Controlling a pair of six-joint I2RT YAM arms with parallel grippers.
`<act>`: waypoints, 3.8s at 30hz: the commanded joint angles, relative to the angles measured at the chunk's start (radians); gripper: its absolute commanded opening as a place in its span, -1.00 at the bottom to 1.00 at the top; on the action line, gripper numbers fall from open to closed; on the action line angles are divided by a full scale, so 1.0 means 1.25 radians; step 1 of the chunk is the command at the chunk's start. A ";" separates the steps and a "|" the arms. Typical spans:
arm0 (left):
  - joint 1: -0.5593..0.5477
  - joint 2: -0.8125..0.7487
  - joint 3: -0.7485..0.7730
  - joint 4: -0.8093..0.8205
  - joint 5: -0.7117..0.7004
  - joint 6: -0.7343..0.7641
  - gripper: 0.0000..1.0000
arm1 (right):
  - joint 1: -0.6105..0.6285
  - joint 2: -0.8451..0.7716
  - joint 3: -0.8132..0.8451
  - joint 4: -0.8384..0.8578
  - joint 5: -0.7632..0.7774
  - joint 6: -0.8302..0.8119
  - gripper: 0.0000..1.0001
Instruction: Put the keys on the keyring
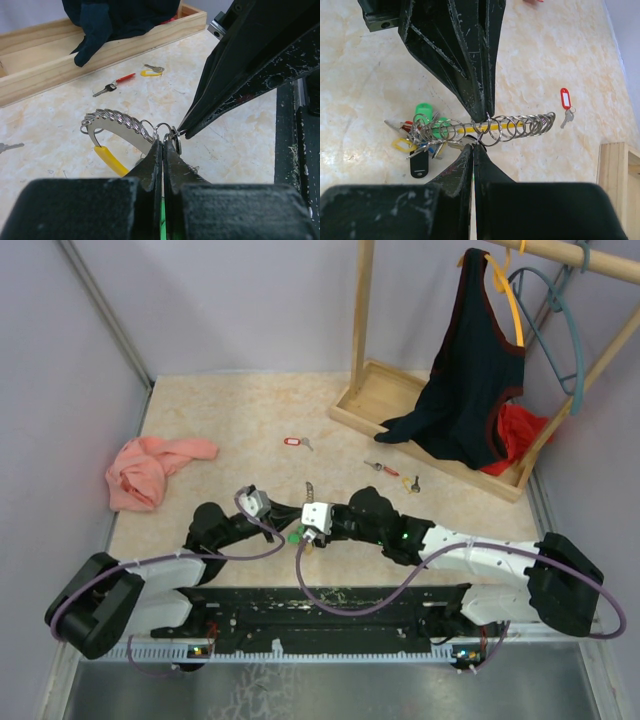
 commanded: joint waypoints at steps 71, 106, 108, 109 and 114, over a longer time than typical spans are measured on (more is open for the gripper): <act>-0.024 0.103 -0.043 0.344 -0.016 -0.061 -1.00 | -0.190 0.093 -0.083 0.401 -0.380 0.265 -0.59; -0.016 0.139 0.013 0.195 0.077 0.029 -0.30 | -0.142 0.028 0.201 -0.170 -0.244 0.003 -1.00; -0.016 0.147 0.019 0.196 0.086 0.020 -0.31 | -0.140 0.030 0.205 -0.175 -0.245 0.002 -1.00; -0.016 0.151 0.021 0.197 0.088 0.018 -0.32 | -0.139 0.031 0.206 -0.174 -0.245 0.001 -1.00; -0.016 0.169 0.031 0.186 0.096 0.002 -0.33 | -0.135 0.036 0.208 -0.171 -0.247 0.003 -1.00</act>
